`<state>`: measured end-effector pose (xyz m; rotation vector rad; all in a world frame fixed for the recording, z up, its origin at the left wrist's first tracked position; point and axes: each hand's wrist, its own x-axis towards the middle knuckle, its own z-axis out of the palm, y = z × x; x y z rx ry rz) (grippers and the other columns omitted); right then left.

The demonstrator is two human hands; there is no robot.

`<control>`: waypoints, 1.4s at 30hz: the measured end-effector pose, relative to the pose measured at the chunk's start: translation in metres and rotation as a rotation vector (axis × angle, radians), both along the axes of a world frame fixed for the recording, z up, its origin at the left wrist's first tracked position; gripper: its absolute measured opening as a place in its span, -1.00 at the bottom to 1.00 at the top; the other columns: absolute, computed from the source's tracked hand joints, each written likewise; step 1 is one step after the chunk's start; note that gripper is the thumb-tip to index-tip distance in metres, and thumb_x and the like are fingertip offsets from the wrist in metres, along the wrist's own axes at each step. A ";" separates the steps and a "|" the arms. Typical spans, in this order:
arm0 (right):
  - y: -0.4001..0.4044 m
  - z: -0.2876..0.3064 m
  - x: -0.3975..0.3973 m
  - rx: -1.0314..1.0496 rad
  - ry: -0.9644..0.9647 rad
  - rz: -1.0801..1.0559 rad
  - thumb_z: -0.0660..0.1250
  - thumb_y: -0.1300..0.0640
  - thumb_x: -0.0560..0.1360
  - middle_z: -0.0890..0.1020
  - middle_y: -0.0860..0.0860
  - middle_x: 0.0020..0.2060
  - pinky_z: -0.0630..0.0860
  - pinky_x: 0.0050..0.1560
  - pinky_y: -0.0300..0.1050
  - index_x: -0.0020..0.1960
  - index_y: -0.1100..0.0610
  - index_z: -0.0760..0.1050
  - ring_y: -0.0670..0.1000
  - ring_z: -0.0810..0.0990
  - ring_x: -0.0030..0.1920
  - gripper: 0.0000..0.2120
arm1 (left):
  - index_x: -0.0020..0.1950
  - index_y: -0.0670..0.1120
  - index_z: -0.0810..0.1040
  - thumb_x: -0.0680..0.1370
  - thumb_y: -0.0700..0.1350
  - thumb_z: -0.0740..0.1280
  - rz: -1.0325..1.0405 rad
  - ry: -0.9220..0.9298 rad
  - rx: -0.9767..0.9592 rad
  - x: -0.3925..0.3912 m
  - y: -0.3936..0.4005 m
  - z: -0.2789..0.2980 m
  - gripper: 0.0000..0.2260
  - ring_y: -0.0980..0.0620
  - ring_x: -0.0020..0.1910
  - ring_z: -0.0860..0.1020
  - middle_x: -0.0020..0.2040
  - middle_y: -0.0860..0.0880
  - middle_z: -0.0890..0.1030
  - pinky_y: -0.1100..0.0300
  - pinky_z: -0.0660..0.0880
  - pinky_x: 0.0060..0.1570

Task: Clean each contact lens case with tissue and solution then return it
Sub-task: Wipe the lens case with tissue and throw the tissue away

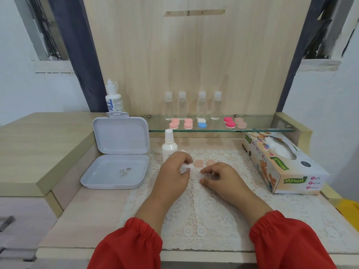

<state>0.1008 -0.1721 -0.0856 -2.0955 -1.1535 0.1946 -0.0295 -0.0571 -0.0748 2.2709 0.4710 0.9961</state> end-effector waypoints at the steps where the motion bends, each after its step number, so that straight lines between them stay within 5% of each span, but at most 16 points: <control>1: 0.000 0.000 0.000 0.000 0.000 0.002 0.47 -0.01 0.42 0.52 -0.14 -0.05 0.42 0.10 -0.15 0.10 -0.06 0.61 -0.08 0.46 0.03 -0.74 | 0.05 0.01 0.51 0.47 -0.36 0.33 -0.011 -0.027 -0.017 -0.001 0.000 0.001 -0.70 0.32 0.06 0.44 0.03 0.18 0.52 0.54 0.31 0.07; 3: 0.000 0.000 0.000 0.003 -0.001 0.005 0.48 -0.01 0.42 0.52 -0.14 -0.05 0.43 0.11 -0.15 0.10 -0.06 0.61 -0.08 0.46 0.03 -0.74 | 0.20 -0.06 0.53 0.47 -0.40 0.29 -0.012 -0.016 0.014 -0.001 0.001 0.000 -0.62 0.32 0.17 0.41 0.20 0.12 0.51 0.59 0.20 0.18; 6: 0.000 0.000 0.000 -0.004 0.007 0.002 0.47 -0.01 0.42 0.53 -0.12 -0.03 0.43 0.10 -0.16 0.10 -0.06 0.61 -0.08 0.47 0.03 -0.74 | 0.16 -0.20 0.61 0.48 -0.43 0.21 0.020 0.059 0.044 0.001 0.004 -0.004 -0.66 0.13 0.28 0.44 0.27 -0.01 0.54 0.48 0.21 0.27; 12: 0.000 0.001 -0.001 0.021 -0.004 -0.003 0.45 0.02 0.43 0.55 -0.08 -0.03 0.43 0.02 -0.18 0.08 0.01 0.62 -0.08 0.48 -0.03 -0.76 | 0.03 -0.17 0.66 0.52 -0.28 0.31 -0.083 0.207 0.120 0.001 0.000 -0.005 -0.83 0.08 0.09 0.53 0.06 -0.01 0.64 0.36 0.39 0.11; 16: 0.000 0.003 -0.002 0.020 0.033 -0.002 0.48 0.02 0.41 0.53 -0.08 -0.05 0.39 -0.07 -0.24 0.07 0.01 0.62 -0.07 0.49 -0.05 -0.75 | 0.21 -0.16 0.56 0.53 -0.28 0.32 -0.026 0.154 0.142 0.005 0.002 -0.004 -0.74 0.10 0.17 0.45 0.23 0.03 0.49 0.49 0.24 0.10; 19: -0.001 0.005 -0.003 0.022 0.059 -0.006 0.49 0.06 0.42 0.52 -0.08 -0.04 0.38 -0.20 -0.42 0.09 0.06 0.60 -0.13 0.48 -0.09 -0.74 | 0.15 -0.26 0.59 0.58 -0.23 0.28 -0.001 0.204 0.206 0.008 0.001 -0.004 -0.81 0.05 0.15 0.48 0.27 -0.03 0.46 0.53 0.23 0.03; 23: -0.001 0.005 -0.004 0.027 0.078 -0.015 0.48 0.08 0.43 0.53 -0.09 -0.04 0.39 -0.27 -0.46 0.05 0.04 0.61 -0.16 0.50 -0.12 -0.80 | 0.07 -0.15 0.66 0.59 -0.07 0.28 0.013 0.293 0.306 0.008 0.000 -0.010 -0.78 0.06 0.16 0.41 0.20 0.04 0.49 0.18 0.40 0.14; 27: 0.001 0.006 -0.005 0.028 0.084 -0.030 0.45 0.12 0.42 0.53 -0.14 -0.08 0.39 -0.15 -0.35 -0.03 0.01 0.61 -0.12 0.51 -0.09 -0.86 | 0.15 0.01 0.64 0.56 0.04 0.31 0.016 0.382 0.324 0.009 0.001 -0.009 -0.76 0.09 0.19 0.30 0.14 0.12 0.48 0.21 0.29 0.18; 31: 0.001 0.010 -0.005 0.023 0.104 -0.017 0.50 0.08 0.40 0.51 -0.17 -0.15 0.36 -0.18 -0.34 -0.08 0.02 0.60 -0.18 0.48 -0.15 -0.88 | -0.01 0.00 0.64 0.55 -0.07 0.34 -0.018 0.334 0.015 0.013 0.003 -0.009 -0.91 0.08 0.12 0.33 0.01 0.08 0.48 0.18 0.33 0.17; 34: 0.001 0.011 -0.004 0.009 0.118 -0.008 0.51 0.07 0.39 0.50 -0.18 -0.15 0.36 -0.15 -0.33 -0.08 -0.03 0.60 -0.18 0.46 -0.14 -0.86 | -0.22 0.03 0.50 0.56 -0.16 0.33 -0.016 0.070 -0.324 0.011 0.004 -0.002 -0.83 0.11 -0.16 0.43 -0.20 0.07 0.48 0.23 0.37 -0.12; 37: 0.001 0.011 -0.002 0.006 0.150 -0.005 0.52 0.08 0.38 0.49 -0.18 -0.15 0.36 -0.14 -0.31 -0.07 -0.03 0.61 -0.18 0.45 -0.15 -0.84 | -0.09 0.04 0.49 0.51 -0.24 0.37 0.065 -0.055 -0.304 0.006 0.005 0.003 -0.82 0.17 -0.11 0.50 -0.12 0.09 0.55 0.33 0.41 -0.10; 42: 0.000 0.012 -0.004 0.016 0.160 -0.007 0.53 0.08 0.36 0.50 -0.14 -0.19 0.42 -0.12 -0.24 -0.11 -0.05 0.58 -0.14 0.47 -0.19 -0.84 | -0.05 0.00 0.52 0.49 -0.24 0.36 0.020 0.084 -0.054 0.010 -0.002 -0.002 -0.86 0.15 -0.07 0.49 -0.10 0.11 0.54 0.30 0.42 -0.01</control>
